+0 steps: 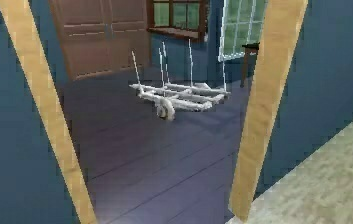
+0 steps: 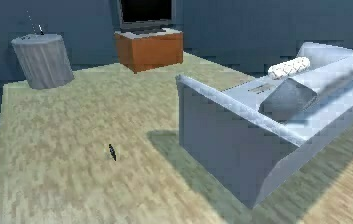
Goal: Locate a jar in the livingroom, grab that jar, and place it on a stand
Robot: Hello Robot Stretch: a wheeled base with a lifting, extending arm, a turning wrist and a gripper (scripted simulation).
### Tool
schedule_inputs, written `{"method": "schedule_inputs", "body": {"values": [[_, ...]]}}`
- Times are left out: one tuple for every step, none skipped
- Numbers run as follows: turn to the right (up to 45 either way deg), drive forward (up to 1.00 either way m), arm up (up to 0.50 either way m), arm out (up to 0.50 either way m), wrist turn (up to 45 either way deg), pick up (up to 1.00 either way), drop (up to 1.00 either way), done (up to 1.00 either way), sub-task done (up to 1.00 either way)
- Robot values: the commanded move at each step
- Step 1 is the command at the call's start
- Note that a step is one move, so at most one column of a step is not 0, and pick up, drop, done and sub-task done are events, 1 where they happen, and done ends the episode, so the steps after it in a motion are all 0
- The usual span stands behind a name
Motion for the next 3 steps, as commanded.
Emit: {"method": "schedule_inputs", "body": {"values": [[0.0,0.95,0.0,0.0,0.0,0.0,0.0,0.0,0.0],[12.0,0.0,0.0,0.0,0.0,0.0,0.0,0.0,0.0],[0.0,0.3,0.0,0.0,0.0,0.0,0.0,0.0,0.0]]}}
